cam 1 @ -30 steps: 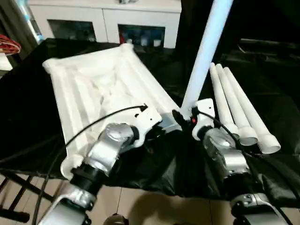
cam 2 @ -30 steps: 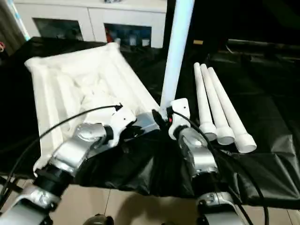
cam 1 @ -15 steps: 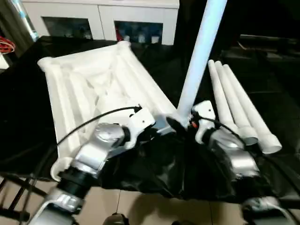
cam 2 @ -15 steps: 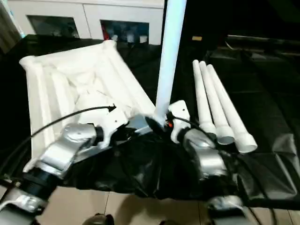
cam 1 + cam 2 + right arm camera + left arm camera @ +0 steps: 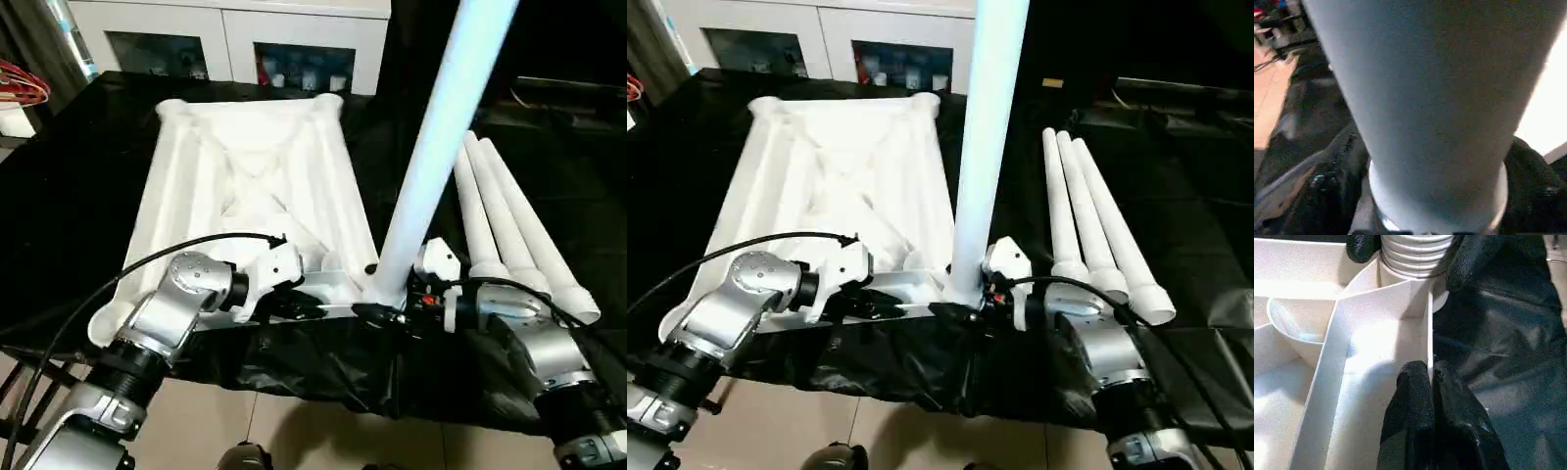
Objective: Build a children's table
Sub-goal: Rotate leg to tighten
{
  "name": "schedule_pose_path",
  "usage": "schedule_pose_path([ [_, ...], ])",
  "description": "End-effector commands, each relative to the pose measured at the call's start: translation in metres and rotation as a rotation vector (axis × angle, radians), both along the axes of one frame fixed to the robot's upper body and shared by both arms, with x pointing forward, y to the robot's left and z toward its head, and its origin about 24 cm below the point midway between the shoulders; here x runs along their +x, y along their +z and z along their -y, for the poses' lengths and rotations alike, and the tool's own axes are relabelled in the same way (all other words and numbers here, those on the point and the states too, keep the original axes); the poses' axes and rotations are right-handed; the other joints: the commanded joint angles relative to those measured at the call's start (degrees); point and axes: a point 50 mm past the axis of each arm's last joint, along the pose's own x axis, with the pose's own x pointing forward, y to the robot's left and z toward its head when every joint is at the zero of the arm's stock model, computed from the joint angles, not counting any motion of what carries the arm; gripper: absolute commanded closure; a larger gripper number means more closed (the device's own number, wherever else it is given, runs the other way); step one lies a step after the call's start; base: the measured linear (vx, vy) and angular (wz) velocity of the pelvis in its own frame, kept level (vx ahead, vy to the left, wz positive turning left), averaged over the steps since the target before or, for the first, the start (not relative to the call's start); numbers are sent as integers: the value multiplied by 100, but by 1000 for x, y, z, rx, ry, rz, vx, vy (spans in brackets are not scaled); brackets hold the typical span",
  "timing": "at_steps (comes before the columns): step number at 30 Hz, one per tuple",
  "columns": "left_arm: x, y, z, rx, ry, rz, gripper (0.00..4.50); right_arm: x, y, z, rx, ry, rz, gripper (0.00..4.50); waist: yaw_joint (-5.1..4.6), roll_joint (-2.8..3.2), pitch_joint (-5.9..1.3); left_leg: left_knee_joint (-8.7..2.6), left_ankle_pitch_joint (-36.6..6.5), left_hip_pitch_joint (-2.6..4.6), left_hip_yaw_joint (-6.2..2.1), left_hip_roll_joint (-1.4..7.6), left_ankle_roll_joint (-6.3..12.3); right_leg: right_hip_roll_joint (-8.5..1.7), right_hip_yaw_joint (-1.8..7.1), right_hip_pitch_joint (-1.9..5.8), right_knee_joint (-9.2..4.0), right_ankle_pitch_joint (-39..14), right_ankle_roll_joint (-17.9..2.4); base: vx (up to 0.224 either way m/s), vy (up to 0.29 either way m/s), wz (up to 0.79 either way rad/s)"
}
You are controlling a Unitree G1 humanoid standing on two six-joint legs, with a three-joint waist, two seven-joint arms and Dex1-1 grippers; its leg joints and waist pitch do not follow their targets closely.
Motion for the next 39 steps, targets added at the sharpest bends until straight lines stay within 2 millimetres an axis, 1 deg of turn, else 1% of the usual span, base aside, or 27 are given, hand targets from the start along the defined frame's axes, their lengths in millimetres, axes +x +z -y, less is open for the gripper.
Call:
schedule_pose_path([
  [1, 4, -1, 0, 23, -4, 3, 450, -16, -9, -20, 0, 164, -55, 117, 3, -27, -361, -325, -909, 93, -62, 236, 440, -445, 238, 274, -366, -389, -1354, 0, 0, 0],
  [2, 4, -1, -1, 26, -2, 5, 450, -17, -9, -21, -4, 164, -53, 117, 18, -21, -366, -319, -914, 100, -59, 241, 447, -451, 238, 264, -365, -373, -1363, 0, 0, 0],
  [3, 5, 0, -2, 25, 0, 7, 450, -16, -10, -22, 6, 150, -55, 142, 30, -23, -366, -320, -913, 102, -61, 244, 442, -453, 239, 261, -359, -355, -1380, 0, 0, 0],
  [5, 5, 0, -2, 23, 0, 7, 450, -16, -10, -22, 10, 145, -55, 142, 41, -24, -364, -326, -956, 103, -61, 244, 414, -460, 236, 263, -368, -436, -1392, 0, 0, 0],
  [8, 4, -1, 0, 11, 9, 8, 450, -15, -13, -26, 25, 106, -58, 166, 40, -29, -360, -334, -975, 101, -67, 246, 377, -464, 237, 265, -368, -501, -1386, 0, 0, 0],
  [12, 6, -3, 3, -4, 50, 16, 450, -8, -17, -30, 33, 6, -56, 170, 30, -20, -347, -352, -1097, 106, -70, 244, 315, -473, 243, 257, -398, -746, -1342, 0, 0, 0],
  [13, 10, -4, 7, -14, 116, 33, 450, 2, -22, -33, 35, -135, -59, 171, -3, -22, -328, -378, -1252, 103, -79, 237, 210, -478, 245, 248, -422, -1051, -1284, 0, 0, 0],
  [14, 11, -4, 11, -22, 147, 42, 450, 8, -25, -34, 28, -213, -59, 172, -42, -15, -309, -404, -1388, 116, -88, 233, 111, -485, 249, 228, -452, -1325, -1249, 0, 0, 0],
  [15, 12, -4, 12, -28, 165, 47, 450, 11, -26, -35, 22, -259, -61, 172, -90, -22, -284, -431, -1565, 111, -105, 222, 8, -504, 243, 238, -482, -1723, -1173, 0, 0, 0],
  [16, 13, -4, 14, -31, 185, 56, 450, 14, -27, -36, 21, -293, -55, 172, -111, -21, -280, -442, -1650, 116, -118, 219, -40, -512, 238, 242, -499, -1939, -1115, 0, 0, 0],
  [17, 16, -3, 20, -33, 234, 77, 450, 18, -30, -40, 32, -355, -58, 172, -146, -4, -277, -452, -1795, 145, -121, 229, -81, -511, 257, 219, -540, -2191, -992, 0, 0, 0],
  [18, 16, -3, 20, -33, 234, 77, 450, 18, -30, -40, 32, -355, -58, 172, -146, -10, -270, -457, -1842, 156, -121, 230, -75, -508, 262, 209, -560, -2229, -969, 0, 0, 0],
  [19, 19, -2, 27, -43, 299, 94, 450, 23, -32, -45, 35, -428, -66, 173, -149, -11, -267, -454, -1878, 175, -116, 226, -66, -504, 275, 191, -566, -2242, -964, 0, 0, 0],
  [20, 19, -2, 27, -43, 299, 94, 450, 23, -32, -45, 35, -428, -66, 173, -154, -12, -258, -458, -1880, 170, -116, 223, -73, -506, 276, 195, -570, -2270, -958, 0, 0, 0],
  [21, 20, 0, 33, -59, 346, 100, 450, 27, -35, -50, 40, -484, -77, 173, -138, -7, -273, -456, -1855, 182, -117, 226, -62, -506, 280, 198, -576, -2250, -932, 0, 0, 0],
  [23, 20, 2, 46, -79, 428, 119, 450, 34, -37, -60, 63, -608, -90, 173, -171, 13, -287, -464, -1743, 172, -117, 245, -101, -498, 282, 197, -534, -1960, -1037, 0, 0, 0],
  [24, 18, 3, 50, -82, 431, 123, 450, 36, -37, -62, 74, -631, -93, 173, -174, -4, -292, -457, -1669, 160, -114, 233, -94, -489, 272, 214, -530, -1812, -1063, 0, 0, 0],
  [25, 18, 3, 50, -83, 431, 123, 450, 36, -37, -62, 75, -634, -93, 173, -167, 1, -304, -450, -1607, 157, -112, 235, -80, -492, 275, 222, -515, -1681, -1082, 0, 0, 0],
  [26, 16, 4, 54, -91, 432, 127, 450, 37, -37, -64, 88, -654, -98, 173, -177, 3, -316, -433, -1450, 129, -103, 222, -6, -466, 272, 240, -485, -1307, -1110, 0, 0, 0],
  [27, 16, 4, 54, -91, 432, 127, 450, 37, -37, -64, 88, -654, -98, 138, -176, 3, -318, -428, -1402, 130, -98, 215, 22, -455, 268, 240, -484, -1191, -1117, 0, 0, 0],
  [28, 15, 4, 57, -99, 431, 126, 450, 37, -37, -66, 100, -659, -104, 117, -182, -21, -318, -420, -1350, 125, -86, 207, 52, -448, 268, 243, -475, -1071, -1127, 0, 0, 0],
  [30, 10, 6, 64, -115, 412, 123, 450, 37, -34, -71, 147, -642, -118, 100, -181, -10, -327, -408, -1179, 108, -82, 201, 146, -448, 265, 265, -448, -764, -1177, 0, 0, 0],
  [32, 6, 6, 67, -122, 374, 114, 450, 36, -30, -70, 159, -604, -106, 93, -180, -14, -335, -400, -1104, 98, -79, 201, 202, -446, 258, 274, -442, -679, -1188, 0, 0, 0],
  [33, 6, 6, 67, -122, 373, 113, 450, 36, -30, -70, 158, -602, -104, 68, -183, -10, -328, -401, -1087, 98, -76, 202, 221, -438, 256, 265, -443, -653, -1193, 0, 0, 0],
  [34, 4, 5, 65, -117, 363, 108, 450, 36, -29, -68, 148, -577, -85, 59, -183, -10, -328, -401, -1087, 98, -76, 202, 221, -438, 256, 265, -443, -653, -1193, 0, 0, 0],
  [36, 2, 5, 61, -109, 332, 104, 450, 33, -27, -64, 139, -515, -63, 59, -185, 5, -334, -403, -1176, 102, -78, 209, 211, -437, 253, 273, -445, -697, -1200, 0, 0, 0],
  [39, -1, 5, 54, -108, 271, 84, 450, 25, -24, -56, 139, -398, -44, 59, -172, -3, -346, -378, -987, 93, -69, 198, 302, -430, 253, 293, -423, -372, -1226, 0, 0, 0],
])
